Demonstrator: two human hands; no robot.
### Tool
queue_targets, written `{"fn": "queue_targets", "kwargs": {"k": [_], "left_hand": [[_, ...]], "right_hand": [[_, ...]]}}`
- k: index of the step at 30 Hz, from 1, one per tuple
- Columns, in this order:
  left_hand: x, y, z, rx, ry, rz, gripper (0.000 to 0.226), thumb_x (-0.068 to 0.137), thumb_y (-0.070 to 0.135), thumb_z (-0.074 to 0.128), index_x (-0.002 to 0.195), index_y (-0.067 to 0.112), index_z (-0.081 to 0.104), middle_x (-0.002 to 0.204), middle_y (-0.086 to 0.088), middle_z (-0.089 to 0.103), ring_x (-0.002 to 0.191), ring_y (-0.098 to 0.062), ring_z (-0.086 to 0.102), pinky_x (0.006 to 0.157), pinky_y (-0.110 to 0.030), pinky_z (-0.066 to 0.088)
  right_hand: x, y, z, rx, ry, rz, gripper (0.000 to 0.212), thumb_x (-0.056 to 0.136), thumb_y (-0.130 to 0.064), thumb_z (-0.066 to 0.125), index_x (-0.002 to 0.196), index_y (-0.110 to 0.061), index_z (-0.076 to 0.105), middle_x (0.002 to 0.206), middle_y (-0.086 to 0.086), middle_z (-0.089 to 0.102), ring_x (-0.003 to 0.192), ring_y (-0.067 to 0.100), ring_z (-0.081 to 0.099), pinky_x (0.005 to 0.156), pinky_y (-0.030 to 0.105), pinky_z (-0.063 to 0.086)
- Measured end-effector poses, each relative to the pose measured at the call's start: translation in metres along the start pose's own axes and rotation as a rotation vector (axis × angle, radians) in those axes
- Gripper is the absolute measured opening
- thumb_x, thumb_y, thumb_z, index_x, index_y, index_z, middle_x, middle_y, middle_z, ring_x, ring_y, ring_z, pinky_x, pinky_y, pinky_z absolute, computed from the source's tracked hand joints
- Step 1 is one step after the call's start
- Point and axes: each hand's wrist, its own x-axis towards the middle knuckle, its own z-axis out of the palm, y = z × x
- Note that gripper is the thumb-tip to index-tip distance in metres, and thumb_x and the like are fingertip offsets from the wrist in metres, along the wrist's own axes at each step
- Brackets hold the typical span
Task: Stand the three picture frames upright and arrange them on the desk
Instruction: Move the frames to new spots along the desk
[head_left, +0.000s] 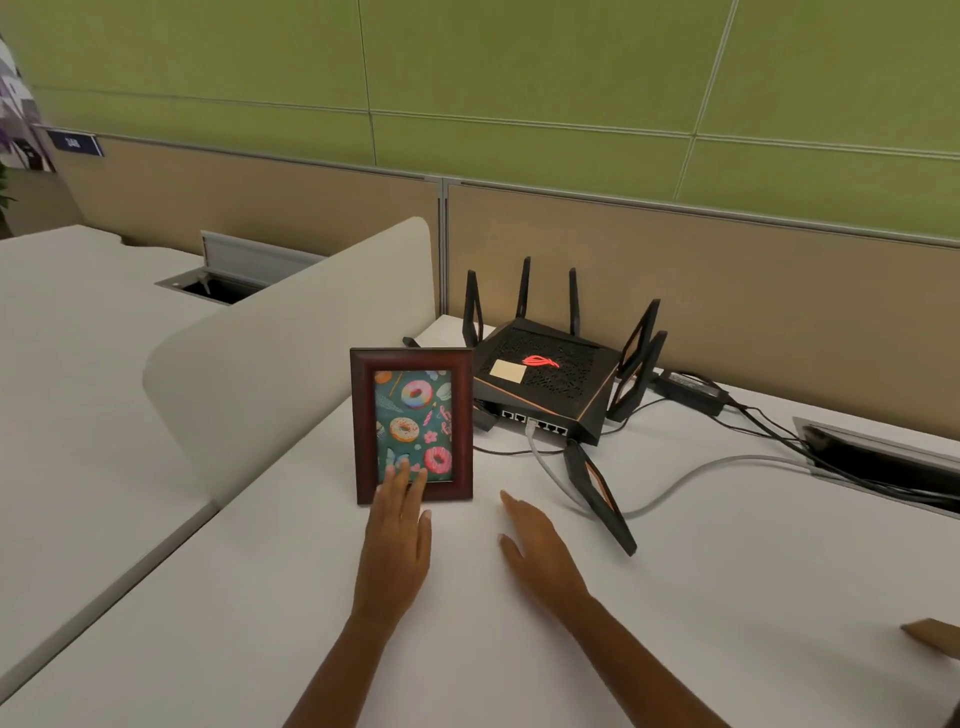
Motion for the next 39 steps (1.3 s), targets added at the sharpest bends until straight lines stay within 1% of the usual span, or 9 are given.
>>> {"fn": "queue_targets", "kwargs": {"k": [2, 6, 10, 15, 20, 29, 33, 36, 39], "left_hand": [[-0.006, 0.011, 0.005, 0.01, -0.027, 0.012, 0.038, 0.089, 0.011, 0.044, 0.123, -0.004, 0.051, 0.131, -0.026, 0.053, 0.124, -0.046, 0.044, 0.094, -0.057, 0.042], [-0.014, 0.033, 0.008, 0.023, -0.064, 0.07, 0.041, 0.096, 0.019, 0.032, 0.12, -0.006, 0.054, 0.127, -0.026, 0.056, 0.12, -0.047, 0.048, 0.092, -0.056, 0.043], [-0.014, 0.059, 0.017, -0.05, -0.033, 0.047, 0.04, 0.086, 0.001, 0.056, 0.125, -0.004, 0.05, 0.135, -0.024, 0.049, 0.129, -0.041, 0.041, 0.102, -0.043, 0.032], [-0.015, 0.113, 0.027, -0.138, -0.046, 0.055, 0.042, 0.093, 0.009, 0.047, 0.133, 0.004, 0.041, 0.146, -0.016, 0.037, 0.14, -0.03, 0.027, 0.108, -0.029, 0.02], [-0.017, 0.183, 0.037, -0.249, -0.092, 0.064, 0.044, 0.096, 0.014, 0.039, 0.139, 0.008, 0.032, 0.152, -0.012, 0.027, 0.143, -0.023, 0.018, 0.114, -0.03, 0.02], [-0.04, 0.296, 0.056, -0.423, -0.174, 0.15, 0.045, 0.097, 0.018, 0.036, 0.141, 0.011, 0.026, 0.153, -0.007, 0.025, 0.144, -0.018, 0.015, 0.116, -0.029, 0.016], [-0.061, 0.331, 0.078, -0.416, -0.31, 0.142, 0.05, 0.098, 0.026, 0.033, 0.144, 0.014, 0.017, 0.156, -0.003, 0.017, 0.145, -0.015, 0.009, 0.117, -0.029, 0.011], [-0.077, 0.35, 0.096, -0.411, -0.442, 0.106, 0.053, 0.098, 0.031, 0.033, 0.145, 0.017, 0.012, 0.157, -0.002, 0.013, 0.145, -0.015, 0.008, 0.117, -0.03, 0.01], [-0.095, 0.365, 0.111, -0.45, -0.53, 0.046, 0.055, 0.097, 0.033, 0.036, 0.145, 0.018, 0.013, 0.156, -0.002, 0.016, 0.144, -0.017, 0.014, 0.116, -0.032, 0.015]], "right_hand": [[-0.014, 0.006, -0.001, -0.06, -0.004, -0.013, 0.05, 0.096, -0.021, 0.036, 0.143, -0.022, 0.019, 0.154, -0.001, 0.022, 0.142, 0.012, 0.018, 0.116, 0.026, 0.012], [-0.038, 0.016, -0.011, -0.097, -0.01, -0.025, 0.048, 0.097, -0.021, 0.034, 0.143, -0.023, 0.021, 0.155, -0.002, 0.021, 0.142, 0.011, 0.017, 0.116, 0.025, 0.013], [-0.06, 0.024, -0.037, -0.14, 0.072, -0.055, 0.046, 0.097, -0.023, 0.035, 0.141, -0.022, 0.025, 0.154, -0.001, 0.023, 0.142, 0.012, 0.017, 0.116, 0.026, 0.014], [-0.086, 0.025, -0.096, -0.175, 0.219, -0.068, 0.045, 0.096, -0.025, 0.037, 0.14, -0.021, 0.028, 0.153, 0.002, 0.027, 0.143, 0.016, 0.019, 0.117, 0.031, 0.015], [-0.125, 0.031, -0.168, -0.165, 0.345, -0.087, 0.046, 0.096, -0.025, 0.039, 0.14, -0.022, 0.028, 0.152, 0.003, 0.028, 0.143, 0.016, 0.017, 0.117, 0.03, 0.013], [-0.215, 0.071, -0.284, -0.118, 0.709, -0.091, 0.041, 0.091, -0.009, 0.049, 0.131, -0.007, 0.042, 0.136, 0.014, 0.046, 0.131, 0.026, 0.036, 0.107, 0.019, 0.022], [-0.251, 0.107, -0.311, -0.055, 0.796, -0.001, 0.042, 0.092, -0.011, 0.048, 0.133, -0.007, 0.04, 0.138, 0.015, 0.043, 0.132, 0.025, 0.035, 0.112, 0.035, 0.028], [-0.271, 0.135, -0.318, -0.012, 0.847, 0.069, 0.044, 0.092, -0.011, 0.048, 0.134, -0.007, 0.037, 0.139, 0.016, 0.041, 0.131, 0.025, 0.036, 0.107, 0.028, 0.027], [-0.287, 0.166, -0.319, 0.028, 0.844, 0.159, 0.048, 0.091, -0.012, 0.05, 0.136, -0.007, 0.033, 0.141, 0.017, 0.038, 0.131, 0.026, 0.035, 0.107, 0.031, 0.03]]}}
